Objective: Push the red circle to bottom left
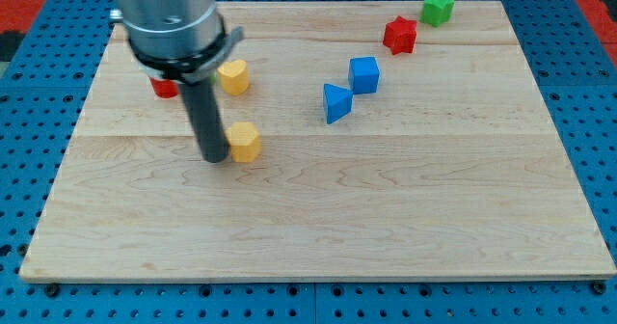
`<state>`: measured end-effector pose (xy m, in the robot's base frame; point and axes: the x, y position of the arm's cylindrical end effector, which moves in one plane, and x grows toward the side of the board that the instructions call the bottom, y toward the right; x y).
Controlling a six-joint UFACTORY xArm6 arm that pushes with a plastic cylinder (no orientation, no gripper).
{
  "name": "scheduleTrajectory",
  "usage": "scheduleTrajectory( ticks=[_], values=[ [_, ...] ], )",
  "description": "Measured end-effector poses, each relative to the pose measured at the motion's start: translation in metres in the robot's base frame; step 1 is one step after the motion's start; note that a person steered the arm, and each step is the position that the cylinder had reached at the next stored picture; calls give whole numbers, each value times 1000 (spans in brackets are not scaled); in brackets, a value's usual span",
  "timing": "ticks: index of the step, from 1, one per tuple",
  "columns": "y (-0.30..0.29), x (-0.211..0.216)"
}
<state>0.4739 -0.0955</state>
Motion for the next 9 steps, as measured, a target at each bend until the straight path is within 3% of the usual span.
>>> scheduleTrajectory(
  ticks=[1,2,3,4,5,6,7,8,9],
  values=[
    [24,0],
    [32,28],
    [-45,3],
    [-189,-29],
    [-200,-92],
    [-101,-152],
    [-81,-187],
    [-64,-148],
    [-107,-80]
  ],
)
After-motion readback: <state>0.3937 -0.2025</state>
